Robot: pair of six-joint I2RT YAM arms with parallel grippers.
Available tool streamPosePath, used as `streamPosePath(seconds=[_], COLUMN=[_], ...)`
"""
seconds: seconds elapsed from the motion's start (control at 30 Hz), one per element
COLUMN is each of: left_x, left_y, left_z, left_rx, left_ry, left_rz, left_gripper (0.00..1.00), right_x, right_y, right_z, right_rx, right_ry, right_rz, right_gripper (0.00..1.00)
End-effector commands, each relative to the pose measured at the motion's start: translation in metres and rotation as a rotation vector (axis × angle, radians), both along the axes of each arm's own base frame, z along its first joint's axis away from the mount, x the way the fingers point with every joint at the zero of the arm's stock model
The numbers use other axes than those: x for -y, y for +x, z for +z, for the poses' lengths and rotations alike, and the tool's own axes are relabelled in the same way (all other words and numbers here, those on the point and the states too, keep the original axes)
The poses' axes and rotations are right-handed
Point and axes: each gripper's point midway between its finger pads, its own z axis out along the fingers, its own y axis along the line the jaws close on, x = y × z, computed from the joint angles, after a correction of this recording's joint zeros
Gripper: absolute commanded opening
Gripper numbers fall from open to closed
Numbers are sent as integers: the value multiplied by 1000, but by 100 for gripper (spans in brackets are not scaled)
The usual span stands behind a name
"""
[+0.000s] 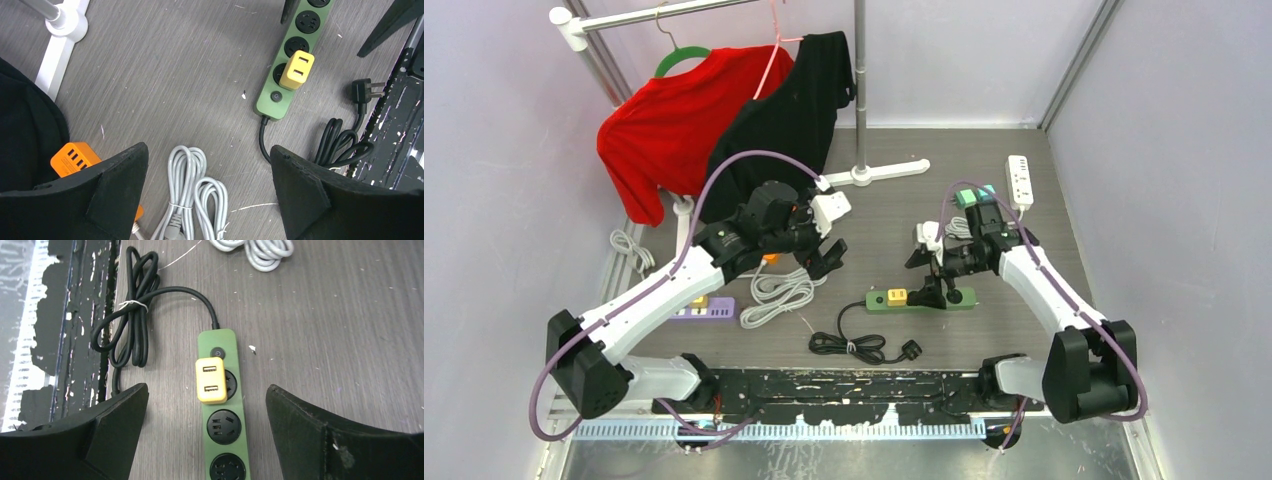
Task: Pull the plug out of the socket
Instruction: Remove the plug from the socket.
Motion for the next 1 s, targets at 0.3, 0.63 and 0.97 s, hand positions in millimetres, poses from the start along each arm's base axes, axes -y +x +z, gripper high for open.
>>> streamPosePath(seconds=[0.3,0.63,0.97], left_x=[3,5,5], left_y=[2,5,6], left_z=[3,-11,-12], left_rx=[22,-5,-3], left_ry=[-5,24,28], left_rz=[-12,-16,-15], left_gripper=[89,88,88], right_x=[-19,-30,-31], right_y=[-4,-8,-6], right_z=[-42,-63,-70], right_rx=[74,91,110], right_ry=[-175,-261,-304], right_rz=[124,185,196], right_gripper=[85,73,58])
